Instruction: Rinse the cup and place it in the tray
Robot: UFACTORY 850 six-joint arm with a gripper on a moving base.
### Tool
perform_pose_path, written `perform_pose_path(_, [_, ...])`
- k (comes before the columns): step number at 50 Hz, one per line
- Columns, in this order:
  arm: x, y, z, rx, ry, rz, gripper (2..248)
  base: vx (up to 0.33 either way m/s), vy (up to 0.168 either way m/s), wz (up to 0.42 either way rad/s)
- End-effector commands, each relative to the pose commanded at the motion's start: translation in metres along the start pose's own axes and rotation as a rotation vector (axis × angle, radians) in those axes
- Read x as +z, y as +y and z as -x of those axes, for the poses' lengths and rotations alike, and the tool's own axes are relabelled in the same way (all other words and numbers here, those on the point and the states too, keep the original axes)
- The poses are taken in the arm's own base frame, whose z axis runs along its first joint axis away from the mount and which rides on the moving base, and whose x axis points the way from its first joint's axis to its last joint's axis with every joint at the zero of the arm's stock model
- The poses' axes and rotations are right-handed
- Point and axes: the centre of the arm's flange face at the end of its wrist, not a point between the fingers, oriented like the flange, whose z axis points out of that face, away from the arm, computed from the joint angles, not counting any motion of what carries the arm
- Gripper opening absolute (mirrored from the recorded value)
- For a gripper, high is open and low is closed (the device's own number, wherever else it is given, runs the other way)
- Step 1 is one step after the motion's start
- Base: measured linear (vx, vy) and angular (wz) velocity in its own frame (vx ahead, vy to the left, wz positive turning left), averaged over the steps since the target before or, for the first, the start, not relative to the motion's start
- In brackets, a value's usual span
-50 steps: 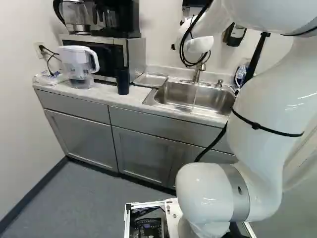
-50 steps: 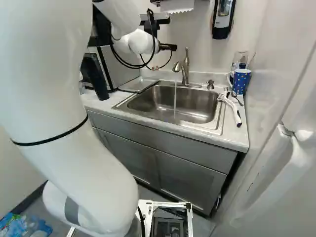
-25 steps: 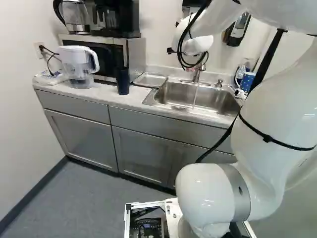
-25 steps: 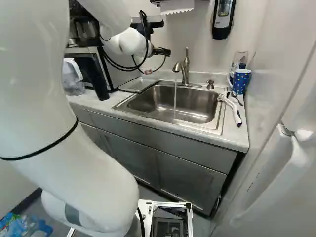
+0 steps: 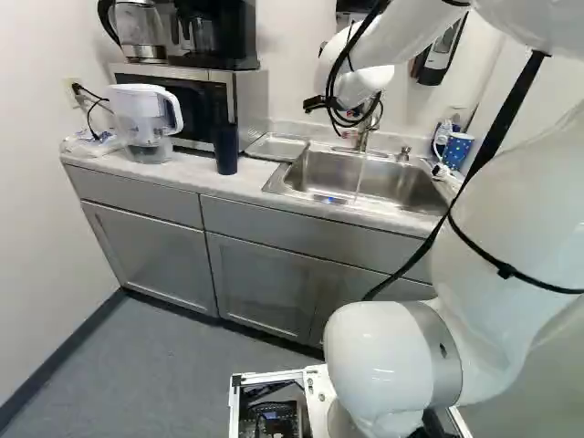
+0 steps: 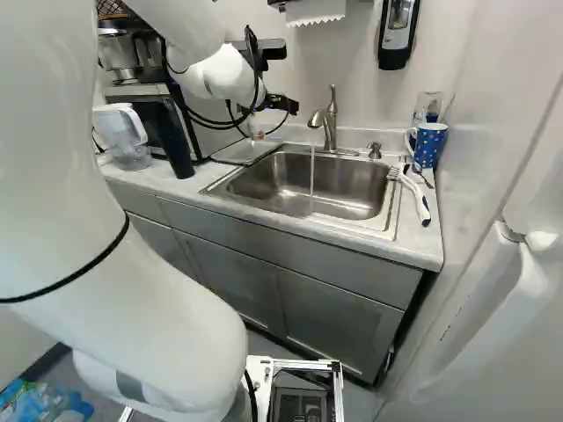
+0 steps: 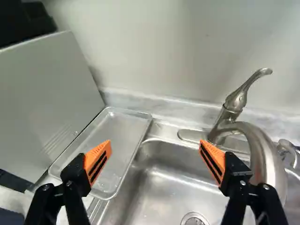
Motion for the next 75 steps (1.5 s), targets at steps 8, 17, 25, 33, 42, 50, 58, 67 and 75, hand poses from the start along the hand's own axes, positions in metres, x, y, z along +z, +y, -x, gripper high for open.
perform_pose_path(8, [-0.004,0.000,0.006,0.000,-0.051,0.000,247,0.000,0.000,0.000])
perform_pose_path(17, [-0.008,0.001,0.014,0.000,-0.109,0.001,247,0.000,0.000,0.000])
perform_pose_path(25, [-0.012,0.001,0.020,0.001,-0.161,0.001,247,0.000,0.000,0.000])
perform_pose_path(33, [-0.017,0.001,0.027,0.001,-0.212,0.002,247,0.000,0.000,0.000])
perform_pose_path(42, [-0.021,0.003,0.033,0.004,-0.269,0.006,247,0.000,0.000,0.000])
perform_pose_path(50, [-0.025,0.007,0.039,0.008,-0.320,0.012,247,0.000,0.000,0.000])
perform_pose_path(58, [-0.030,0.012,0.045,0.016,-0.371,0.022,247,0.000,0.000,0.000])
perform_pose_path(67, [-0.035,0.019,0.051,0.026,-0.416,0.034,247,0.000,0.000,0.000])
perform_pose_path(75, [-0.039,0.026,0.052,0.035,-0.415,0.047,247,0.000,0.000,0.000])
